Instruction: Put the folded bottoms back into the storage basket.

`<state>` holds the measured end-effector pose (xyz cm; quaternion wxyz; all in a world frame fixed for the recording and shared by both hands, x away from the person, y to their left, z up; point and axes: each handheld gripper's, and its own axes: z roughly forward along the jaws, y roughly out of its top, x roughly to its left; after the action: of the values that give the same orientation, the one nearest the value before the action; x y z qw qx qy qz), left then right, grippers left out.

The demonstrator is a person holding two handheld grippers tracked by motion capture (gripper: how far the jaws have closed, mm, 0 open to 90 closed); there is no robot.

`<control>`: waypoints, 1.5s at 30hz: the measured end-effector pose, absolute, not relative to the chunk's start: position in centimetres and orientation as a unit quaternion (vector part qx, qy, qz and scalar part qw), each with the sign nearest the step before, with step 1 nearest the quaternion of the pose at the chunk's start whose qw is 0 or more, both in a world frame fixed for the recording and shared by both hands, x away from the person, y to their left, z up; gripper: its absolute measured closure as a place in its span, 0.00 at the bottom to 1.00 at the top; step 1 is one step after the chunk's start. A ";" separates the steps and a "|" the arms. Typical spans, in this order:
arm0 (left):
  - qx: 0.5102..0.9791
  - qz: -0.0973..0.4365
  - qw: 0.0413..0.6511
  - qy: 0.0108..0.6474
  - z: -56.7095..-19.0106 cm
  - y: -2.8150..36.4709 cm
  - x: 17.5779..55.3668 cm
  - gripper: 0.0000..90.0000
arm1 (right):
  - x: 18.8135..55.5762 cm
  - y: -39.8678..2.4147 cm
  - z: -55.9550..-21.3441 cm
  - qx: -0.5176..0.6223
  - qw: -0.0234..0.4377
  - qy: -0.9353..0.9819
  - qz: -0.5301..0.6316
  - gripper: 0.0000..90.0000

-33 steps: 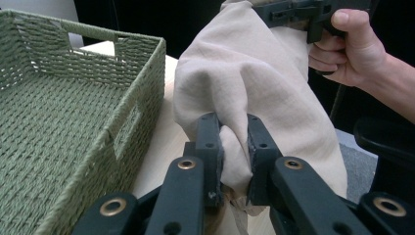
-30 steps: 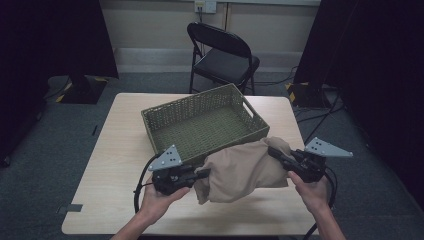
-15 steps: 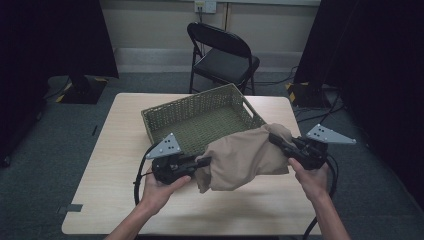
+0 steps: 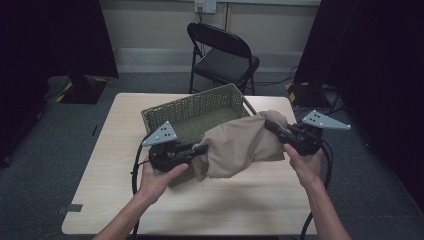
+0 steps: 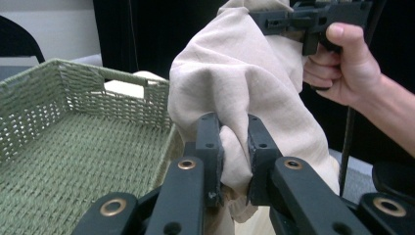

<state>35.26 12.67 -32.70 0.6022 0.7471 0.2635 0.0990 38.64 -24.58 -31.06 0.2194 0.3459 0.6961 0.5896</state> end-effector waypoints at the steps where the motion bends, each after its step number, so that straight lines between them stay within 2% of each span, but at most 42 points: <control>1: 0.748 0.100 0.600 0.264 -32.6 12.7 35.3 0.89 | 38.8 -24.5 -30.9 0.346 0.218 0.695 0.591 0.88; 22: 0.724 0.131 0.610 0.293 -30.8 15.2 38.2 0.89 | 42.8 -21.9 -28.9 0.343 0.217 0.687 0.603 0.88; 45: 0.718 0.149 0.593 0.331 -31.4 17.8 41.2 0.89 | 46.8 -18.4 -28.8 0.348 0.209 0.695 0.594 0.88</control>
<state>41.23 17.75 -31.45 0.5932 0.7184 0.3315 0.1489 46.75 -18.37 -28.83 0.2086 0.3476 0.6948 0.5941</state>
